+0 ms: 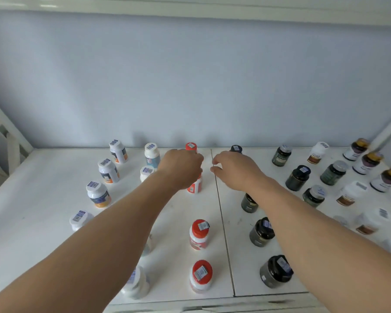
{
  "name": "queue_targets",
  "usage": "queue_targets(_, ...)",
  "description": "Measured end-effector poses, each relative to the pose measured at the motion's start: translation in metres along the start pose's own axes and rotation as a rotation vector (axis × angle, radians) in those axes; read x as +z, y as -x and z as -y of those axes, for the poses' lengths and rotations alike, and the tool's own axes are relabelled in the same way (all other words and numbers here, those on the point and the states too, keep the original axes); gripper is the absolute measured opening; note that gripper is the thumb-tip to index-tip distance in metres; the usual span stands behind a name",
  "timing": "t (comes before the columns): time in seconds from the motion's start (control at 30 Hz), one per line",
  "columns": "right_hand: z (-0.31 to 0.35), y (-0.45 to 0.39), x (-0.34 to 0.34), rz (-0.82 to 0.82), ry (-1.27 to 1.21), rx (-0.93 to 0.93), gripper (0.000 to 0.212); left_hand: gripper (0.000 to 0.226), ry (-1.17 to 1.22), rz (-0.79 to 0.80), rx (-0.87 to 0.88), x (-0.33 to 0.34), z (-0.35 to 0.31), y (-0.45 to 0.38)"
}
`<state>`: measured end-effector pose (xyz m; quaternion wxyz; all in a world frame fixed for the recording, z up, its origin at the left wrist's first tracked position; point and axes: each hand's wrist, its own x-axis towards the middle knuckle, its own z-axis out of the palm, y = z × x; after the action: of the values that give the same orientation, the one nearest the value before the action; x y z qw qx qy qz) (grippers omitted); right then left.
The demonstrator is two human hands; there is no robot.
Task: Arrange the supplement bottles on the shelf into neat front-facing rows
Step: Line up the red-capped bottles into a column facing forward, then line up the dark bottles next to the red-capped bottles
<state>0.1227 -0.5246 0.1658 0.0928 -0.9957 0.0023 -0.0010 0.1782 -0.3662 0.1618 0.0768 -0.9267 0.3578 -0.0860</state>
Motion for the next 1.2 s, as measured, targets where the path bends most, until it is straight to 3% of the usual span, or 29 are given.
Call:
queue_targets(0.5, -0.04, 0.177, -0.003, -0.081, -0.152, 0.136, 0.032, 0.039, 0.163, 0.094, 0.058, -0.021, -0.128, 0.106)
queue_targets(0.6, -0.068, 0.208, 0.008, -0.087, -0.217, 0.145, 0.037, 0.04, 0.207, 0.154, 0.023, -0.016, -0.156, 0.123)
queue_targets(0.77, -0.115, 0.251, 0.053, -0.072, -0.376, 0.164, 0.035, 0.049, 0.441, 0.242, -0.181, 0.01, -0.204, 0.16)
queue_targets(0.97, -0.138, 0.275, 0.118, 0.125, -0.298, 0.062, 0.055, 0.058, 0.427, 0.175, -0.256, 0.05, -0.246, 0.187)
queue_targets(1.2, -0.142, 0.268, 0.146, -0.004, -0.198, 0.032, 0.062, 0.061, 0.45, 0.111, -0.305, 0.078, -0.271, 0.188)
